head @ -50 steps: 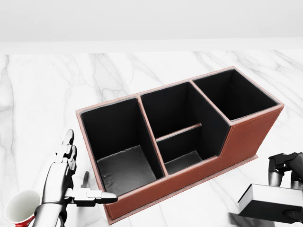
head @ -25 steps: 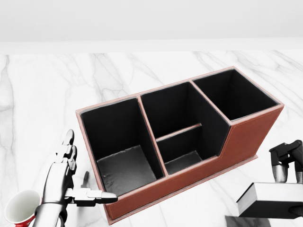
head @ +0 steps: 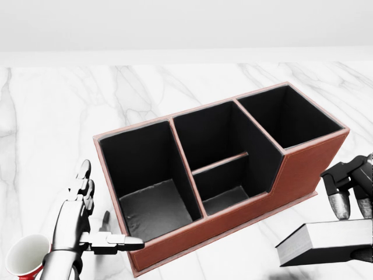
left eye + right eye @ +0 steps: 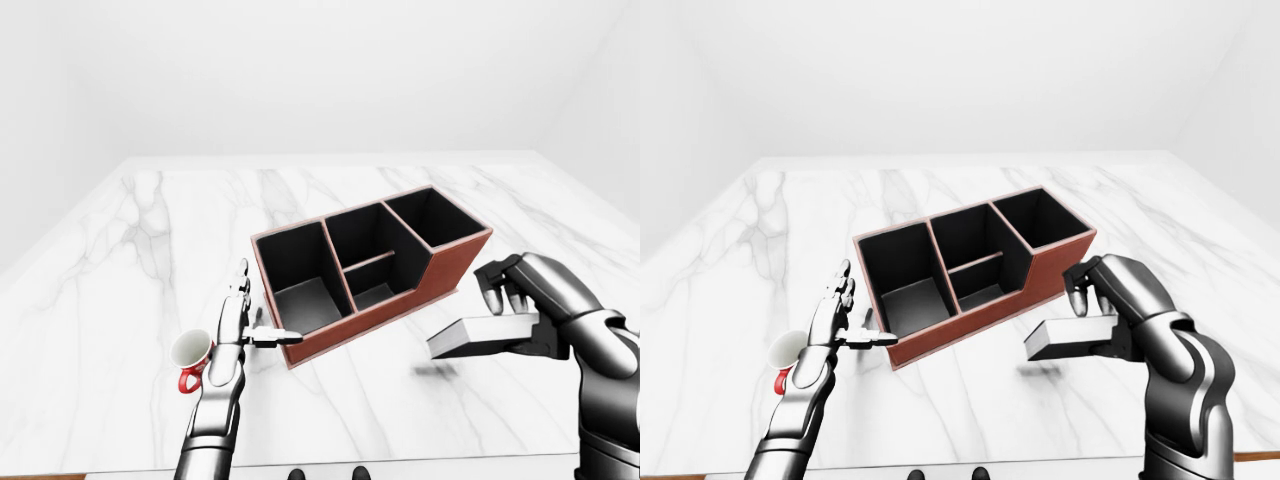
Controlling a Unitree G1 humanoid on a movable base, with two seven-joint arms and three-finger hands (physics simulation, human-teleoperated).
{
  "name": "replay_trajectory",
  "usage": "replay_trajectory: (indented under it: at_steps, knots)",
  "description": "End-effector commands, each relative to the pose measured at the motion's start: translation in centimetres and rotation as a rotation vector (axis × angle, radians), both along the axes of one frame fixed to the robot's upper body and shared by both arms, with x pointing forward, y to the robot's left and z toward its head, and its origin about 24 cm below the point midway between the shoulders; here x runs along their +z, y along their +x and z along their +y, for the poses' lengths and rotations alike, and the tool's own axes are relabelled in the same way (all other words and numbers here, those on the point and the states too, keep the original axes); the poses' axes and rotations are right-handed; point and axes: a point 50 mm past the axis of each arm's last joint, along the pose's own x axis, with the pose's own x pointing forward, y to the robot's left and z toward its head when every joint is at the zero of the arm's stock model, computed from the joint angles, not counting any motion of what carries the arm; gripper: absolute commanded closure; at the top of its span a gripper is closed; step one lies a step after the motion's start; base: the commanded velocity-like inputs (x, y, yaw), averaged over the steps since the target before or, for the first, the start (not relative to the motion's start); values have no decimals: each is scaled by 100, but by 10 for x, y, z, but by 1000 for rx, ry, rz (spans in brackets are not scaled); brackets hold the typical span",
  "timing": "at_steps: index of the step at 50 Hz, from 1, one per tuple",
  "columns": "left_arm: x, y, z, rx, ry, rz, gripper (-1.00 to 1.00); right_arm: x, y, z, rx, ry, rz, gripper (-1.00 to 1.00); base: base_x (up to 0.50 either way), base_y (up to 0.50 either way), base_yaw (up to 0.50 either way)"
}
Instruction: Pick up the book and place it in the back compartment of the caddy.
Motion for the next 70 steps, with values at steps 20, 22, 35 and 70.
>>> replay_trajectory:
  at_steps: [20, 22, 35, 70]
  knots:
    - [-1, 0, 0, -2, 0, 1, -100, 22, 2, 23, 118, 43, -118, 100, 0, 0, 0]
    - [-1, 1, 0, -1, 0, 2, -100, 25, 2, 26, 131, 43, -130, 100, 0, 0, 0]
    - [-2, 0, 0, -2, -2, 4, -100, 35, 3, 35, 175, 37, -178, 100, 0, 0, 0]
    - [-1, 1, 1, 1, -1, 5, -100, 56, 11, 57, 263, -5, -255, 100, 0, 0, 0]
